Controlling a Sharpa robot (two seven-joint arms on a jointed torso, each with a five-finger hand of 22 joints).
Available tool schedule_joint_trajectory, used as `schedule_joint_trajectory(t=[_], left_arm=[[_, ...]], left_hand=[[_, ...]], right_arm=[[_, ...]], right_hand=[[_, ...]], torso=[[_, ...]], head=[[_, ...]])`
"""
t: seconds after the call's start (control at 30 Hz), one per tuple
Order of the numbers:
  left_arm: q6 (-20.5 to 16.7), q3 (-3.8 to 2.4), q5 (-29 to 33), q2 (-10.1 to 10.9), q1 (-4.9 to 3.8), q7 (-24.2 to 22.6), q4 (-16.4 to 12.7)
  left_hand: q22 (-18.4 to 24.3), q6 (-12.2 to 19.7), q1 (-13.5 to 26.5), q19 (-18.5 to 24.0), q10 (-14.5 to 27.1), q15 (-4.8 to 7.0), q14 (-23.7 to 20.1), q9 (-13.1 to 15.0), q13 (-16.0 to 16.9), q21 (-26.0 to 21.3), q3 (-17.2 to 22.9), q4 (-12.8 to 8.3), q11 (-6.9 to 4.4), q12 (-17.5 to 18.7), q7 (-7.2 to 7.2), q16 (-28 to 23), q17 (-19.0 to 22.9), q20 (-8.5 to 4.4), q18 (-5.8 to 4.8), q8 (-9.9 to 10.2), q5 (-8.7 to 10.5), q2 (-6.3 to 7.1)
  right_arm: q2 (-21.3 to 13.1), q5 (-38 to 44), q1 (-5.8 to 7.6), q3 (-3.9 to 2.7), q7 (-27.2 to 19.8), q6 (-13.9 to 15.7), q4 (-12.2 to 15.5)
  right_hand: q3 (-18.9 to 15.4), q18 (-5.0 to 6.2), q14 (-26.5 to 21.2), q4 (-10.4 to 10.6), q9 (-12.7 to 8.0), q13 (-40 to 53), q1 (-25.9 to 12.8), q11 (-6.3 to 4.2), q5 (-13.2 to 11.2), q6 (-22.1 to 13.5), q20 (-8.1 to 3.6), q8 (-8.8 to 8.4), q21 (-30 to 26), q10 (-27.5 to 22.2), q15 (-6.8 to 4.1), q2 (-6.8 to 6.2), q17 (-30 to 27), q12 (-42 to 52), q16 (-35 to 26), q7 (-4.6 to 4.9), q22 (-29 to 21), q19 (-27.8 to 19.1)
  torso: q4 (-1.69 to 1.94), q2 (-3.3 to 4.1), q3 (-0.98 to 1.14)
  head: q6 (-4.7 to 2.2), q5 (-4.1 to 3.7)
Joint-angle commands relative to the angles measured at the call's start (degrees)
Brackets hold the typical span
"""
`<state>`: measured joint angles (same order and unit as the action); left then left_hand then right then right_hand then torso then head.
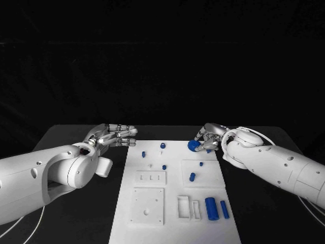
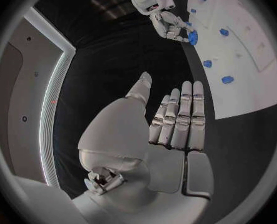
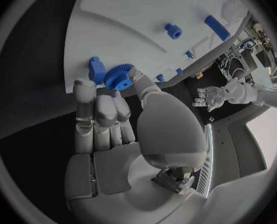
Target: Assemble the parts on the task board
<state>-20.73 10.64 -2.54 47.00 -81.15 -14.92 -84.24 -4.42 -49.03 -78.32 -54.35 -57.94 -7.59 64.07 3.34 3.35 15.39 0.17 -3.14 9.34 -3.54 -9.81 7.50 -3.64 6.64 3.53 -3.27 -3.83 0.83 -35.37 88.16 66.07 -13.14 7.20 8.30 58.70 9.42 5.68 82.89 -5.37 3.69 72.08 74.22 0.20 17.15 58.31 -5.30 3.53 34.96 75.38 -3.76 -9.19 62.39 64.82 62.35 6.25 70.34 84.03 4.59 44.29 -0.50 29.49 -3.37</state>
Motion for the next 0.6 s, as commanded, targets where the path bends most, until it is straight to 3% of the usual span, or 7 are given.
schedule_joint_trajectory(t=[0.03, 0.6], left_arm=[[0.90, -0.06, -0.17, -0.16, -0.12, -0.53, -0.06], [0.88, -0.06, -0.36, 0.00, -0.12, -0.32, 0.01]], left_hand=[[0.07, 0.31, -0.16, 0.35, 0.33, 0.02, -0.19, -0.01, 0.05, 0.03, 0.36, 0.10, 0.03, -0.09, -0.16, -0.19, -0.08, 0.05, 0.35, -0.05, -0.22, 0.14], [0.07, 0.16, -0.19, 0.35, 0.32, 0.02, -0.20, 0.00, 0.05, 0.03, 0.45, 0.17, 0.02, -0.10, -0.15, -0.18, -0.07, 0.05, 0.35, -0.07, -0.23, 0.17]], right_arm=[[0.22, 0.12, -0.07, -0.02, -0.65, -1.11, -0.15], [0.65, 0.71, -0.11, 0.02, 0.27, -1.46, -0.99]], right_hand=[[0.50, 0.32, 0.31, -0.25, -0.07, 0.20, -0.12, -0.07, 0.28, 0.44, 0.30, 0.05, -0.33, 0.49, -0.02, 0.46, 0.21, 0.31, 0.31, 0.07, 0.58, 1.86], [0.79, 0.42, 0.41, 0.88, -0.06, 0.73, -0.57, -0.04, 0.70, 0.79, 0.29, 0.07, -0.55, 0.96, -0.06, 0.80, 0.73, 0.96, 1.06, 0.05, 1.79, 2.24]], torso=[[-0.01, -0.02, -0.04], [0.01, 0.02, 0.00]], head=[[0.04, 0.03], [0.36, 0.18]])
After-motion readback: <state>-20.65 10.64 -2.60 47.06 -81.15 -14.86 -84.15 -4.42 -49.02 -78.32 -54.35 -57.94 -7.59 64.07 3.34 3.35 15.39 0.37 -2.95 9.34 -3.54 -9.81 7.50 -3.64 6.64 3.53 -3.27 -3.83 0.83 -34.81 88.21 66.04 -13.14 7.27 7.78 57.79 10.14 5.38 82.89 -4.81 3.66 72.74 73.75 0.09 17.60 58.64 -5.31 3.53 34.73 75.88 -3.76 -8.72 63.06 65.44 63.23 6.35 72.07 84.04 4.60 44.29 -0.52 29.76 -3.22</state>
